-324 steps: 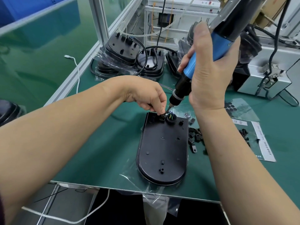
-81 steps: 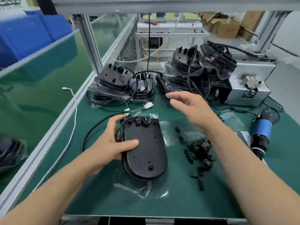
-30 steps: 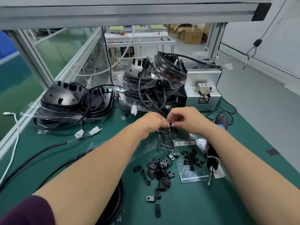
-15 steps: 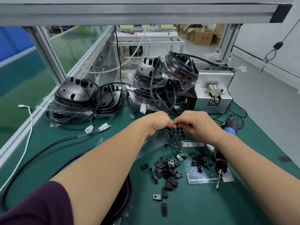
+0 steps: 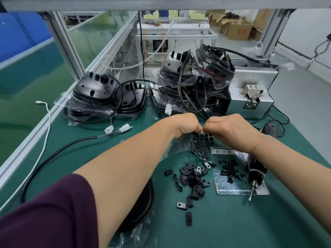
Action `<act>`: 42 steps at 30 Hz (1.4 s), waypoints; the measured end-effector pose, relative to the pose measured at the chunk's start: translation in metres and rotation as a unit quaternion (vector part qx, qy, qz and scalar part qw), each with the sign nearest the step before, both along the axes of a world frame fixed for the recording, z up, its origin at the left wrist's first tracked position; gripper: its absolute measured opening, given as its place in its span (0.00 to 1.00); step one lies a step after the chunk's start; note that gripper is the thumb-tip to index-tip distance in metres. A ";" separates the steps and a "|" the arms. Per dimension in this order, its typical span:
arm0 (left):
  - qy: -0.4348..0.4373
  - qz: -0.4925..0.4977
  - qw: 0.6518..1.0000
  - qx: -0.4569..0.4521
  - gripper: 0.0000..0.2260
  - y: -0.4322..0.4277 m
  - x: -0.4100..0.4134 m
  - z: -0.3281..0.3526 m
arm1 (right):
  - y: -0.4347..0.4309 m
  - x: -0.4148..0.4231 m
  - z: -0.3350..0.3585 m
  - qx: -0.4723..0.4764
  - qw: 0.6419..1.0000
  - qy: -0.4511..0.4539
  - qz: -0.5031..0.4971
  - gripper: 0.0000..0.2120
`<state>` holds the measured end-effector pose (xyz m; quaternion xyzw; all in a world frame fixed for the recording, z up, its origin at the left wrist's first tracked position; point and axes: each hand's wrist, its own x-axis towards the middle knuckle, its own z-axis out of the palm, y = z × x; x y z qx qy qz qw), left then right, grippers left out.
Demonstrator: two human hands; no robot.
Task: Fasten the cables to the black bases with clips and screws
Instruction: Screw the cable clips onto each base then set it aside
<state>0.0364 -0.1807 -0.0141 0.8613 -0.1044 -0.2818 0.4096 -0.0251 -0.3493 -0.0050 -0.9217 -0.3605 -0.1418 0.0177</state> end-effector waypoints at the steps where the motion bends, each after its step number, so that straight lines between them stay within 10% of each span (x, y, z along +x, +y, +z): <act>1: 0.001 -0.001 1.000 0.000 0.05 0.000 0.000 0.000 | 0.000 -0.001 0.000 -0.002 1.000 -0.001 0.001 0.10; 30: 0.008 -0.019 0.999 -0.027 0.04 0.003 0.002 -0.002 | 0.001 0.008 -0.003 0.002 0.996 0.080 -0.047 0.04; 42: -0.116 -0.047 0.992 0.027 0.07 0.006 0.001 -0.011 | 0.003 -0.002 0.003 0.277 0.946 0.129 -0.106 0.06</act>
